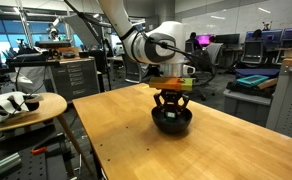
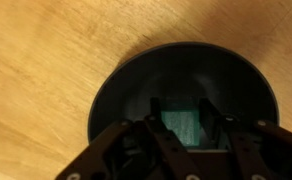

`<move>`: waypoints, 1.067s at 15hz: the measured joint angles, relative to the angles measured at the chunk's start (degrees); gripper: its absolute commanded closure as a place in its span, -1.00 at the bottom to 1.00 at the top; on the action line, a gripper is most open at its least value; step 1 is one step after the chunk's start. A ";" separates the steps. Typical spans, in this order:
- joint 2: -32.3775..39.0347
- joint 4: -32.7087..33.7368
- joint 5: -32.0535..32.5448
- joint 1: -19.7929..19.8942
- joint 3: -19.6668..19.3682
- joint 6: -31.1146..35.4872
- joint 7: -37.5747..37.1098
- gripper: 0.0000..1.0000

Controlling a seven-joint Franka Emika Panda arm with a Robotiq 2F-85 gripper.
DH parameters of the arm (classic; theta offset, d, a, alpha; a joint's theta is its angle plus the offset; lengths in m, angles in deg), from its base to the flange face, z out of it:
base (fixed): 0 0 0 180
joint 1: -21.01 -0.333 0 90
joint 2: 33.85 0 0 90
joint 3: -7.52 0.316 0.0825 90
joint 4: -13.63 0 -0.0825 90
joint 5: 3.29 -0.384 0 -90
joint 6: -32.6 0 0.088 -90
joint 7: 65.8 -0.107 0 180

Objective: Put the block in the bowl

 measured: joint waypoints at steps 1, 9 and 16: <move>0.03 -0.72 0.00 0.07 0.00 0.96 -0.04 0.65; 0.51 -2.44 -0.74 1.13 0.70 8.88 -0.19 -1.00; -1.98 -2.40 -0.69 1.33 0.58 8.38 -3.02 -1.00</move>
